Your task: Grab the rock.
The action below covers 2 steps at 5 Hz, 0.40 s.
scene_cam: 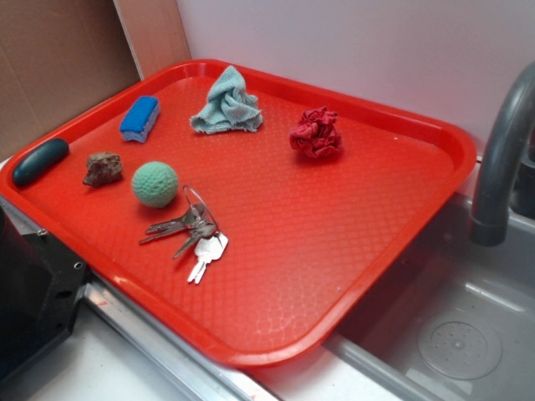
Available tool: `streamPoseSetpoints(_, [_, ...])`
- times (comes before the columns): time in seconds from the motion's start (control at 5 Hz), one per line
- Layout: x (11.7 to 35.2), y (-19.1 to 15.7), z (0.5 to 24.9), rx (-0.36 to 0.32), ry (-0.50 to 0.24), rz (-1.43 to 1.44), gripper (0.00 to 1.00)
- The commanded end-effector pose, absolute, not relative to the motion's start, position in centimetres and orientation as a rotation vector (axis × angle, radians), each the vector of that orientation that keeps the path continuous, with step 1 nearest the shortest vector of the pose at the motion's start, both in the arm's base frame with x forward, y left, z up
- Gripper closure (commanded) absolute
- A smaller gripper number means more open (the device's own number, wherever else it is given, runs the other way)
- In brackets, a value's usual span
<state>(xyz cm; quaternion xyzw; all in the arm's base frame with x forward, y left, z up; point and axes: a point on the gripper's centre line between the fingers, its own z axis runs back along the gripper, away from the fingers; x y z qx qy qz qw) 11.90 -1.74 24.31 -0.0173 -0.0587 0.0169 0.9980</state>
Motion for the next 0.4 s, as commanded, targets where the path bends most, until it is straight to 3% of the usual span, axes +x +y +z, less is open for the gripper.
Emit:
streamPoseSetpoints(0.0, [11.9, -1.7, 24.3, -0.035, -0.117, 0.034, 0.00])
streamPoseSetpoints(0.2, [8.6, 3.3, 19.3, -0.021, 0.010, 0.239, 0.00])
